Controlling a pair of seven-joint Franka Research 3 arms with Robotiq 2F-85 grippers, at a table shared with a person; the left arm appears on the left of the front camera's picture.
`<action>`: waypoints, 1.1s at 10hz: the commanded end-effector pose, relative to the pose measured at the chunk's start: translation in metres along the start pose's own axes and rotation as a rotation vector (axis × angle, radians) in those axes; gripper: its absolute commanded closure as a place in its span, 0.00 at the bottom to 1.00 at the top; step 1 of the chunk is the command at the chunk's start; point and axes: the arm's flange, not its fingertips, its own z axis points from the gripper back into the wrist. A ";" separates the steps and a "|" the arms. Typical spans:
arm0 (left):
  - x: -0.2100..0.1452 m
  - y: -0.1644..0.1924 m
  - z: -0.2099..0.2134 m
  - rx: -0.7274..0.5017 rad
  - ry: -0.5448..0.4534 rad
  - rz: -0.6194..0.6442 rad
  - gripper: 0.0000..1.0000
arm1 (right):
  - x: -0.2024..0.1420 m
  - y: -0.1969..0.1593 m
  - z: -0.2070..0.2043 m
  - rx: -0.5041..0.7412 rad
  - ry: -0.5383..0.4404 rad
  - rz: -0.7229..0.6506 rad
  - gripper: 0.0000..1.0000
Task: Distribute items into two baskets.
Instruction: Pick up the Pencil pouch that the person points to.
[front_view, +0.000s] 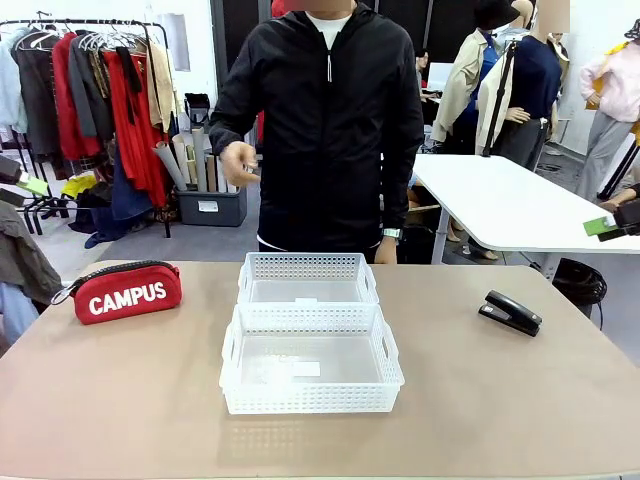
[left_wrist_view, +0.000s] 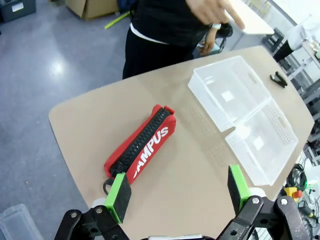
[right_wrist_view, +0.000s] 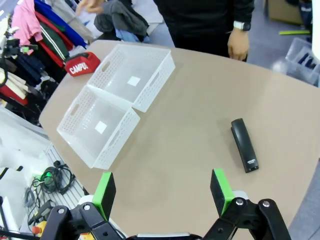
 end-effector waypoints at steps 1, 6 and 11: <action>0.000 0.005 0.006 -0.033 -0.035 -0.029 0.00 | -0.005 0.000 0.003 0.021 -0.044 0.019 0.00; 0.000 0.002 0.006 -0.015 -0.021 -0.007 0.00 | -0.004 -0.002 0.007 0.009 -0.020 -0.014 0.00; 0.000 0.002 0.006 -0.015 -0.021 -0.007 0.00 | -0.004 -0.002 0.007 0.009 -0.020 -0.014 0.00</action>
